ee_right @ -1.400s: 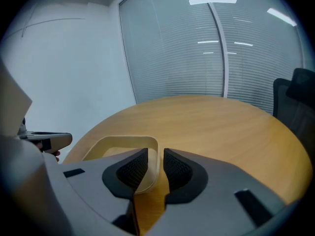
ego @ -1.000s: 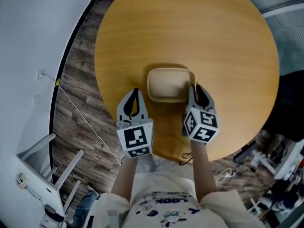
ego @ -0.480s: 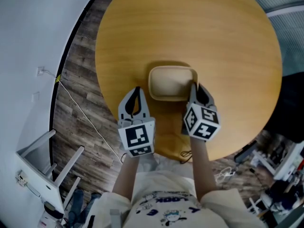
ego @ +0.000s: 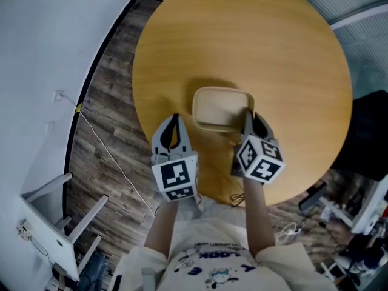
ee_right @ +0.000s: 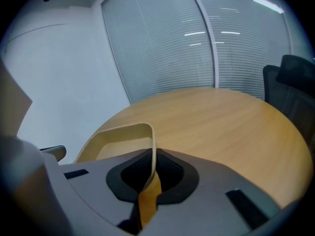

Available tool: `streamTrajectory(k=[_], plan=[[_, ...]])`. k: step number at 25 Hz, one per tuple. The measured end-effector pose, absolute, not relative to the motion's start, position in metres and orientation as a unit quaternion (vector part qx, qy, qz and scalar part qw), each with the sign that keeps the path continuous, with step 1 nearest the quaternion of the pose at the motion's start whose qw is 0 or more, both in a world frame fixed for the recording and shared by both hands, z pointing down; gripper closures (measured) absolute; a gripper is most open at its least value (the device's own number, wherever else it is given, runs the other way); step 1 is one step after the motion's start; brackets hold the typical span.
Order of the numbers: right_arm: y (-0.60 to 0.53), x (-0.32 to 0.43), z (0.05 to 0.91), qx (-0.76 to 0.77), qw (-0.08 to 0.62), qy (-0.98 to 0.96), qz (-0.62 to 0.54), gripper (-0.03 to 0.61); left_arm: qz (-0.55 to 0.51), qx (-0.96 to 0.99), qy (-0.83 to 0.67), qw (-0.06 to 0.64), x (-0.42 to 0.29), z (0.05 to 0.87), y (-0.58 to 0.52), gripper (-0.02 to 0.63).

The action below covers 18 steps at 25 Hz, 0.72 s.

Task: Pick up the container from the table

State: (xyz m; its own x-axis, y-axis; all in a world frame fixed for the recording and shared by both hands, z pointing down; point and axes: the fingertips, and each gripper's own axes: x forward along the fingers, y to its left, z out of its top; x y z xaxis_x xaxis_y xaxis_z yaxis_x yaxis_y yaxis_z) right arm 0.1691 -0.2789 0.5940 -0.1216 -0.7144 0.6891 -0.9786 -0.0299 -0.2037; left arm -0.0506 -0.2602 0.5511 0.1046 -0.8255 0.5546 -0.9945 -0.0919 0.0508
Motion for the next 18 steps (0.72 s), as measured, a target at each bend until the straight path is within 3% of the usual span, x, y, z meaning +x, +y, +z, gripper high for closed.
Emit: streamTrajectory(k=[18], plan=[[-0.241, 0.169, 0.466, 0.674, 0.106, -0.683, 0.262, 0.563, 0.107, 0.746, -0.645, 0.127, -0.059, 0.432, -0.236, 0.612]])
